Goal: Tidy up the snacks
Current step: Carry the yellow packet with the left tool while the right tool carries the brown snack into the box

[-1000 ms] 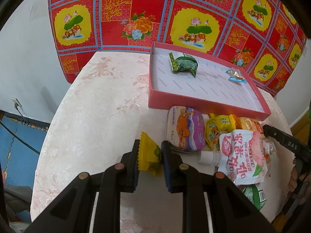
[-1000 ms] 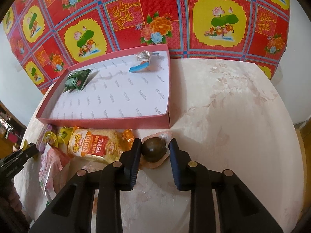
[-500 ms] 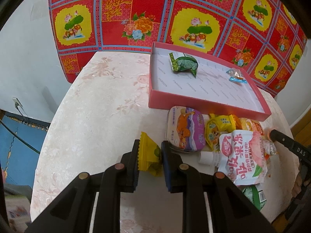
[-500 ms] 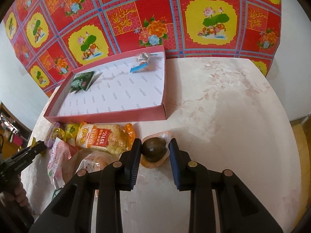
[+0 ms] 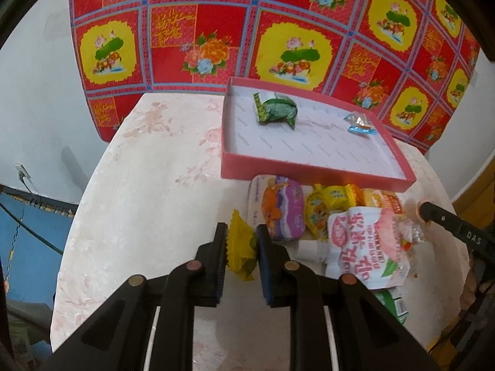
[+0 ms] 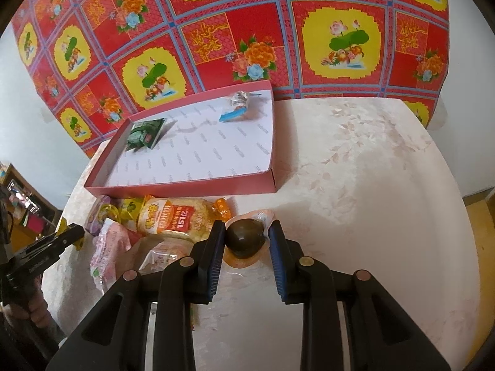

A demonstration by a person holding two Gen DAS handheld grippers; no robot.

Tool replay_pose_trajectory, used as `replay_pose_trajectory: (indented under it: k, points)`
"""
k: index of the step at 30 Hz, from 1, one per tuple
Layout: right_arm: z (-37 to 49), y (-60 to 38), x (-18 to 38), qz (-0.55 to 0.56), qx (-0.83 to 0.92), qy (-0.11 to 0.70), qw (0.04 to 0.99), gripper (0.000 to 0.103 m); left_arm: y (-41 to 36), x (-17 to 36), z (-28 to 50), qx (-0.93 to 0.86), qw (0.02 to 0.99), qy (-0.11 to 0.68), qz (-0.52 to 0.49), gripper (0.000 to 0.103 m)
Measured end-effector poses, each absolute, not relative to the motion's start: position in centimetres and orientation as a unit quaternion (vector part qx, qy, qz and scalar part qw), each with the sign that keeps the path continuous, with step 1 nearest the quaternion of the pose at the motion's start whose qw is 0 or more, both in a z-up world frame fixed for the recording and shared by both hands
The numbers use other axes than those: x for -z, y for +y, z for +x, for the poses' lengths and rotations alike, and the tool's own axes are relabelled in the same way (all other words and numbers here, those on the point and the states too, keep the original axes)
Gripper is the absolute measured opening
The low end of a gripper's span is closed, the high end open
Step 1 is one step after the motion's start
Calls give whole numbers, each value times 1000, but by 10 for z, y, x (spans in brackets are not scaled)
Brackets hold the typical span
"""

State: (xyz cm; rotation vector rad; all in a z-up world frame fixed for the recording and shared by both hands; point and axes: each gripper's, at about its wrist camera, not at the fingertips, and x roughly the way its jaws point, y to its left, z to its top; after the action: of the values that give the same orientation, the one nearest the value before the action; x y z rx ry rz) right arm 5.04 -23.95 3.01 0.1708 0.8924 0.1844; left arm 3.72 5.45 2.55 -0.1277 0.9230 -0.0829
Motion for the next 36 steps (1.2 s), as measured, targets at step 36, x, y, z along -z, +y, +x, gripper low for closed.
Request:
replay_pose_trajectory:
  k: [36]
  points:
    - [90,-229,-69,72,-121,399,906,30,25,-71,104,62,909,409,-49,19]
